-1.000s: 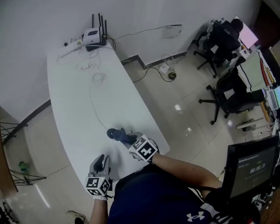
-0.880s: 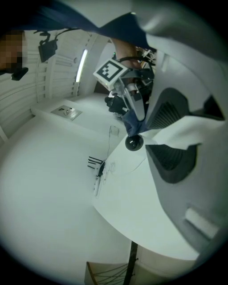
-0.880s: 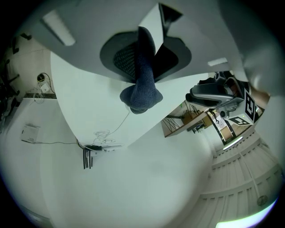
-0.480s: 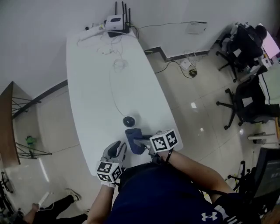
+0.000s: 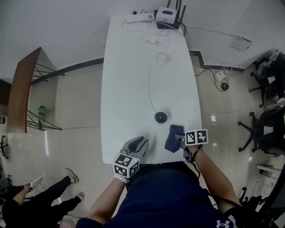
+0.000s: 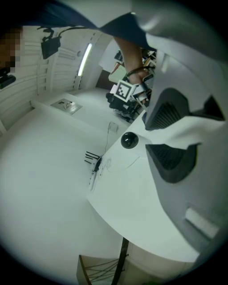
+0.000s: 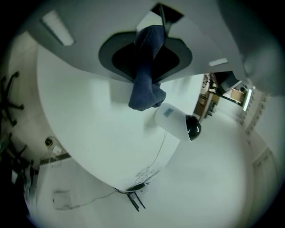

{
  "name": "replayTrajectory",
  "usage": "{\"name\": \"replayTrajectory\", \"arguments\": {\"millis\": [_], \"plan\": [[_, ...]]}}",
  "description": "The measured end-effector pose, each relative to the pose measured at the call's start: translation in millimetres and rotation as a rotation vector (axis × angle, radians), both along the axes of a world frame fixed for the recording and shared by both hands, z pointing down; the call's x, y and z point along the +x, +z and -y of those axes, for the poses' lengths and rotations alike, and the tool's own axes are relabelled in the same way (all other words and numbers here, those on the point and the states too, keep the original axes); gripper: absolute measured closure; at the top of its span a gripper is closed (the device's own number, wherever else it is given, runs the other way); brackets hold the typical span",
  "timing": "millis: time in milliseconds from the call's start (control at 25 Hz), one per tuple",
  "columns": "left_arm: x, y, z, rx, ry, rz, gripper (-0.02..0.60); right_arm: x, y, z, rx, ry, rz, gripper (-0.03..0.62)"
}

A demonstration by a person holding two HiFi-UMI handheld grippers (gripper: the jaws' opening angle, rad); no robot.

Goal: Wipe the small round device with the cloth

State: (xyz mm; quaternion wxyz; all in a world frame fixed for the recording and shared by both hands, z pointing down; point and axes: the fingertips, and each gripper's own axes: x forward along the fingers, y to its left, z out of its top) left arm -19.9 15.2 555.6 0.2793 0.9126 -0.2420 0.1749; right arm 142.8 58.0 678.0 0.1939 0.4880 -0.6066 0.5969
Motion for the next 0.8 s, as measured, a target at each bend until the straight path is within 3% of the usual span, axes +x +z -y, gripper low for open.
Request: {"name": "replayTrajectory", "arguments": {"millis": [120, 240, 400, 560, 680, 800], "plan": [[-8.5, 4.0, 1.9, -0.008, -0.003, 0.009, 0.480, 20.8, 9.1, -7.1, -0.012, -0.054, -0.174, 0.426], [-13.5, 5.7, 1.1, -0.008, 0.014, 0.008, 0.482, 36.0, 1.5, -5.3, 0.008, -0.012, -0.283, 0.382], [-18.1, 0.0, 3.2, 0.012, 0.060, -0.010, 0.483, 65.6, -60.3, 16.0, 0.188, 0.175, -0.404, 0.457], [-21.9, -1.4, 3.7, 0.008, 0.089, -0.035, 0.483, 62.8, -134.2, 30.7, 0.430, 0.255, -0.364, 0.554], [-24.5, -2.1, 2.9, 0.008, 0.095, -0.042, 0.483, 31.8, -169.3, 32.9, 0.573, 0.195, -0.302, 0.576], [-24.3, -15.5, -2.2, 0.031, 0.089, -0.056, 0.483, -4.1, -187.3, 28.7, 0.654, 0.133, -0.234, 0.576]]}}
